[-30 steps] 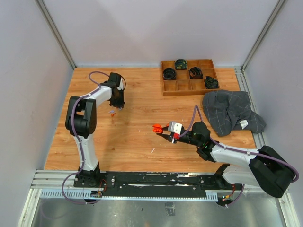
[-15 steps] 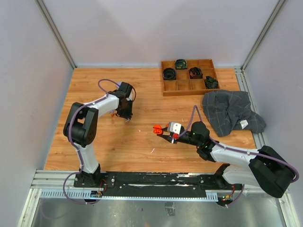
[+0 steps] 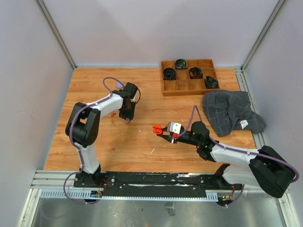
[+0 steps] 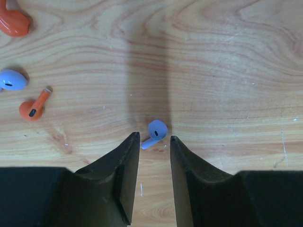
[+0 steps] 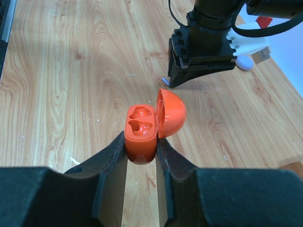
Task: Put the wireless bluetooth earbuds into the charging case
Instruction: Adjust the earbud at the center of the board.
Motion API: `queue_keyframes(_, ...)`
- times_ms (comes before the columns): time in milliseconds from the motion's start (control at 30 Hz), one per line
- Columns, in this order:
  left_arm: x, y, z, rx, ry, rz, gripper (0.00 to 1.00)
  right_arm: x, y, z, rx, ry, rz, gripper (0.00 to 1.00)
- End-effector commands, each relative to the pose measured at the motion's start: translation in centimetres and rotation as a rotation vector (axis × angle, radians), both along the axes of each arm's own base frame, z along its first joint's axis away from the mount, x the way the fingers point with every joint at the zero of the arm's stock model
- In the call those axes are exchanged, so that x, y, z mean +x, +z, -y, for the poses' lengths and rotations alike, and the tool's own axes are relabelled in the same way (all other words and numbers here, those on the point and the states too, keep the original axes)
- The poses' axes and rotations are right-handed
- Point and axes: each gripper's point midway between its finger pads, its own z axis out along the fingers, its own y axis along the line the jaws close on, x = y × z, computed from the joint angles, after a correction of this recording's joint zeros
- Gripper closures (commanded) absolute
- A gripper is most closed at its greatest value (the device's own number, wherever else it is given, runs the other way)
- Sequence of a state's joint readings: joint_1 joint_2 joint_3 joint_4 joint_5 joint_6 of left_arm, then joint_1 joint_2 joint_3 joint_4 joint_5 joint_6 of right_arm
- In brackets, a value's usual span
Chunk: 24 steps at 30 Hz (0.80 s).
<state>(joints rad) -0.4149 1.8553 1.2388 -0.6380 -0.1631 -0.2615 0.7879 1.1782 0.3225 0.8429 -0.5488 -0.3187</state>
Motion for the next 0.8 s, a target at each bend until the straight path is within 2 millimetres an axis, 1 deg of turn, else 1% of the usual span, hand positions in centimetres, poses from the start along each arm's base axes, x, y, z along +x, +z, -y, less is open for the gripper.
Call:
queue_keyframes(0, 0.5, 0.2, -0.1, 0.058, -0.044, -0.004, 0.62, -0.4, 1.8, -1.0, 0.032, 0.032, 0.036, 0.97)
queue_keyframes(233, 0.6, -0.3, 0.1, 0.068, -0.073, -0.034, 0.63, -0.4, 1.7, -1.0, 0.031, 0.032, 0.034, 0.97)
queue_keyframes(433, 0.4, -0.9, 0.2, 0.072, -0.091, -0.064, 0.66, -0.5, 1.6, -1.0, 0.028, 0.037, 0.032, 0.97)
queue_keyframes(600, 0.3, -1.5, 0.4, 0.066, -0.094, -0.081, 0.75, -0.4, 1.7, -1.1, 0.027, 0.038, 0.031, 0.97)
queue_keyframes(767, 0.4, -1.2, 0.4, 0.063, -0.088, -0.070, 0.84, -0.5, 1.6, -1.2, 0.026, 0.043, 0.026, 0.98)
